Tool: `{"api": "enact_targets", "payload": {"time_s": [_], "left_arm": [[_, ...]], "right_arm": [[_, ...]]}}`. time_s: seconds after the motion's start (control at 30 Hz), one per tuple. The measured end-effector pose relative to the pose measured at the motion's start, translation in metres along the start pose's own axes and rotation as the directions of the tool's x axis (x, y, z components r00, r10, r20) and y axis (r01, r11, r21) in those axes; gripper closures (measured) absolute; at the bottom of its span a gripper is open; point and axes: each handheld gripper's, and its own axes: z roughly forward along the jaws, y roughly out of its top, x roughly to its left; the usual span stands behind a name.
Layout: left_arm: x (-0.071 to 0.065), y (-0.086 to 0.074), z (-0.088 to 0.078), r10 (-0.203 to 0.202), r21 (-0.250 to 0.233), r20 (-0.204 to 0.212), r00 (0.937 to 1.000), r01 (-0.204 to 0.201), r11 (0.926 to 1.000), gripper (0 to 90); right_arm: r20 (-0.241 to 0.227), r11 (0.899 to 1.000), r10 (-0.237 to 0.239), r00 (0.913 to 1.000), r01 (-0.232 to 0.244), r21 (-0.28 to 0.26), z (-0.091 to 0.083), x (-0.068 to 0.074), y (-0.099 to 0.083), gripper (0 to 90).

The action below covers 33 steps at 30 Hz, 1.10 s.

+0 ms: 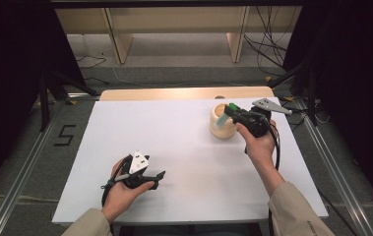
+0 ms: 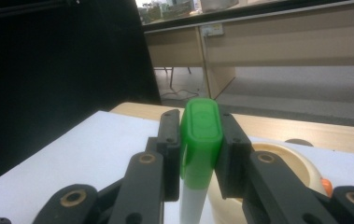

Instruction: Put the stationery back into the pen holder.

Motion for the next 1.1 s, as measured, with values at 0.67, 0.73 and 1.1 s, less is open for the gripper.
{"api": "enact_targets", "payload": {"time_s": [0.67, 0.73, 1.1], "left_arm": [[-0.001, 0.0, 0.001, -0.001, 0.007, 0.001, 1.0, 0.001, 1.0, 21.1], [-0.001, 0.0, 0.001, -0.001, 0.007, 0.001, 1.0, 0.001, 1.0, 21.1], [-0.001, -0.001, 0.001, -0.003, 0.008, 0.002, 1.0, 0.003, 1.0, 21.1]], "right_arm": [[0.05, 0.998, 0.024, 0.9984, -0.021, -0.062, -0.001, -0.014, 0.015, 74.6], [0.057, 0.998, 0.026, 0.998, -0.022, -0.066, -0.001, -0.015, 0.016, 74.5], [0.081, 0.997, 0.029, 0.9963, -0.023, -0.075, 0.001, -0.019, 0.018, 74.6]]}}
